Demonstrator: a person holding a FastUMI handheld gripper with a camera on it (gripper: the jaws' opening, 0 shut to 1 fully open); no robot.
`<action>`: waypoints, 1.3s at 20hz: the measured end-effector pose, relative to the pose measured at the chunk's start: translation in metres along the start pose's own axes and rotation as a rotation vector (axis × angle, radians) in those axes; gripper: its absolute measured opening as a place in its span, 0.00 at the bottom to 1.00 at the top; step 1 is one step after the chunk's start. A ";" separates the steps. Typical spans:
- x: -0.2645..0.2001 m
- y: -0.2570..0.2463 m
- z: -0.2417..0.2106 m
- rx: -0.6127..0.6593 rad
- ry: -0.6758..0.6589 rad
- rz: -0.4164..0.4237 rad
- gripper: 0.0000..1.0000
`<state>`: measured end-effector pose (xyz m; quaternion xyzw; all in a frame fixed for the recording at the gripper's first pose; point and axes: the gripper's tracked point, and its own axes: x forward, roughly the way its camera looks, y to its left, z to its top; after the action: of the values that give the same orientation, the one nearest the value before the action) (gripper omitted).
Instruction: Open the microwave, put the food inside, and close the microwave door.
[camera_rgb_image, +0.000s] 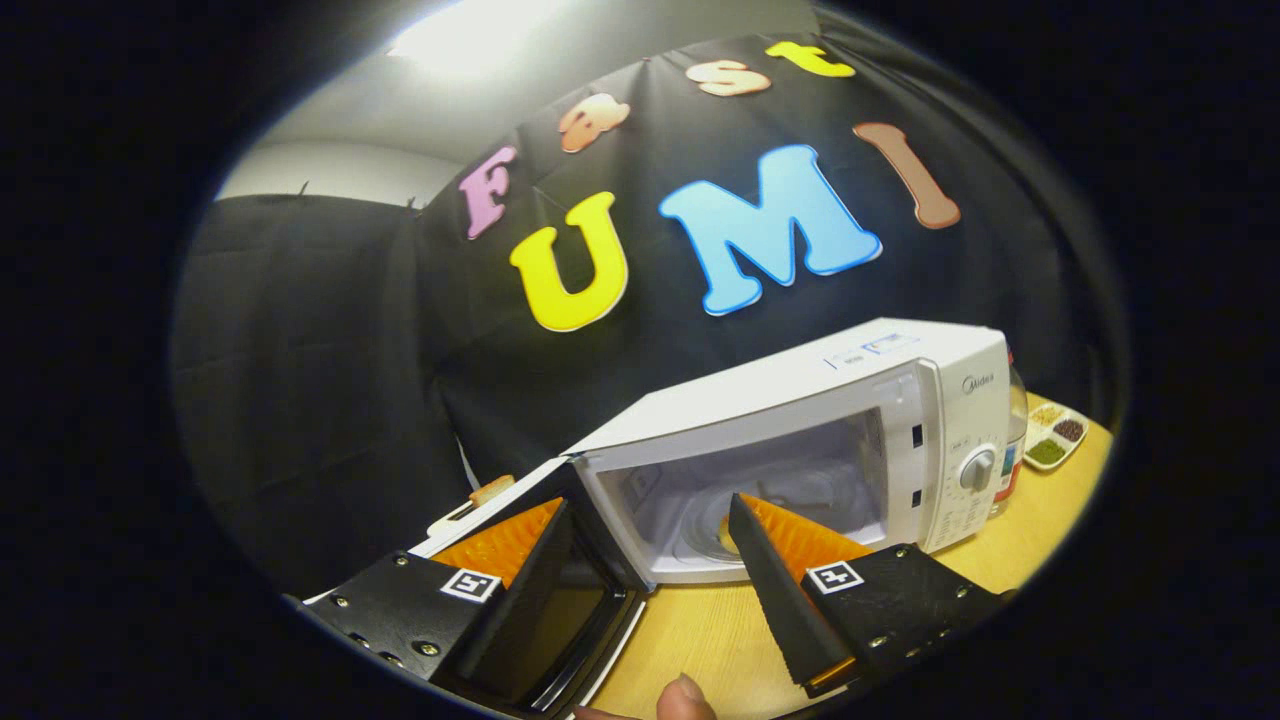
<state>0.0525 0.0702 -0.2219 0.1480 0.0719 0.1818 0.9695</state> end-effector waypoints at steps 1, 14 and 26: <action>-0.016 0.013 0.002 -0.053 -0.010 0.027 0.96; -0.167 0.165 -0.030 -0.381 -0.081 0.372 0.59; -0.103 0.227 -0.149 -0.274 0.173 0.380 0.05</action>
<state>-0.1464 0.2730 -0.2828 0.0098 0.1000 0.3810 0.9191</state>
